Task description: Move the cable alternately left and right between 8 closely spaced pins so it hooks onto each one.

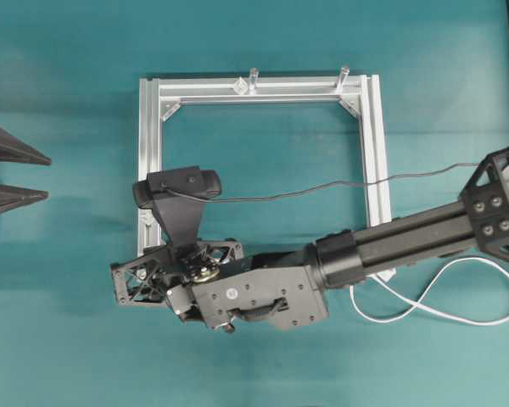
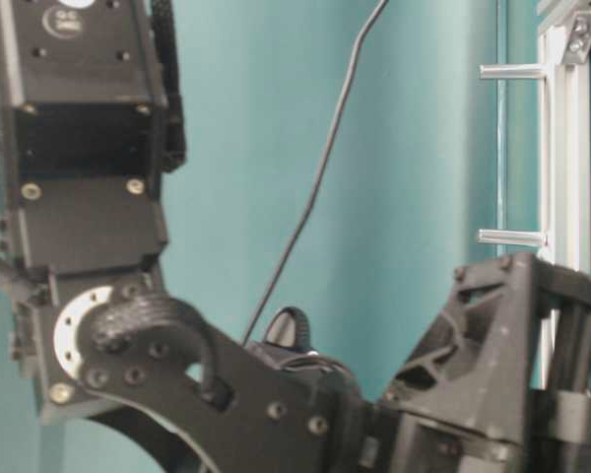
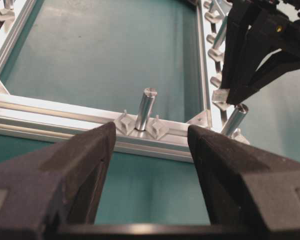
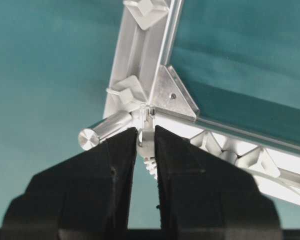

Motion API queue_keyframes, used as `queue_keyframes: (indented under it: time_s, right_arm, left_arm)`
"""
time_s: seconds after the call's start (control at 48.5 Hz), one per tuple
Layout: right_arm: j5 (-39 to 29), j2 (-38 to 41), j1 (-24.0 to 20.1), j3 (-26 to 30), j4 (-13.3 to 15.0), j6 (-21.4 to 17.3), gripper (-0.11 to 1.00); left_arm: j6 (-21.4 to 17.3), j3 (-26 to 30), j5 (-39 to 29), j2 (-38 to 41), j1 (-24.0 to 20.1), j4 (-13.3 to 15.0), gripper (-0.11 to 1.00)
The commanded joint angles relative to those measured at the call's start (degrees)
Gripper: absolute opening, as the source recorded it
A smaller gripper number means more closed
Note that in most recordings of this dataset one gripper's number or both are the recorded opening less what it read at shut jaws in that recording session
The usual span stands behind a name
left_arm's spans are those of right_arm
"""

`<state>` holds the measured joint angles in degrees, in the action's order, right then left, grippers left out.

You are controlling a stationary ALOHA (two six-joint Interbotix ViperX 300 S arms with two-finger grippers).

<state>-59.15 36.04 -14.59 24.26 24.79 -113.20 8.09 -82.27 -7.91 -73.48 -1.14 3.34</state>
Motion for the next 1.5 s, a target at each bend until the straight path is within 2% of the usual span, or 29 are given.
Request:
queue_keyframes:
  time_s: [0.0, 0.433, 0.618, 0.928, 1.051, 1.175, 1.299, 1.484]
  right_arm:
    - [0.0, -1.2, -0.5, 1.3, 0.0, -0.1, 0.14]
    - [0.0, -1.2, -0.5, 1.3, 0.0, -0.1, 0.14]
    - [0.0, -1.2, -2.0, 1.8, -0.1, -0.4, 0.14]
    - [0.0, -0.8, -5.9, 1.9, -0.7, -6.5, 0.14]
    - [0.2, -0.7, -6.6, 1.9, -0.6, -7.4, 0.14]
    - [0.3, -0.4, -6.6, 2.5, -0.4, -7.4, 0.14]
    - [0.6, 0.8, -6.1, 4.5, 1.1, -6.9, 0.14]
    - [2.2, 2.5, -5.0, 7.9, 1.9, -4.6, 0.14]
  left_arm:
    - [0.1, 1.0, 0.2, 0.4, 0.2, -0.2, 0.63]
    - [0.1, 1.0, 0.3, 0.4, 0.2, -0.2, 0.63]
    - [0.1, 1.1, 0.2, 0.4, 0.2, -0.2, 0.63]
    - [0.2, 1.2, 0.3, 0.4, 0.2, -0.2, 0.63]
    - [0.2, 1.3, 0.3, 0.4, 0.2, -0.2, 0.63]
    - [0.2, 1.4, 0.2, 0.4, 0.2, -0.2, 0.63]
    - [0.2, 1.6, 0.2, 0.4, 0.2, -0.2, 0.63]
    - [0.2, 1.6, 0.3, 0.4, 0.2, -0.2, 0.63]
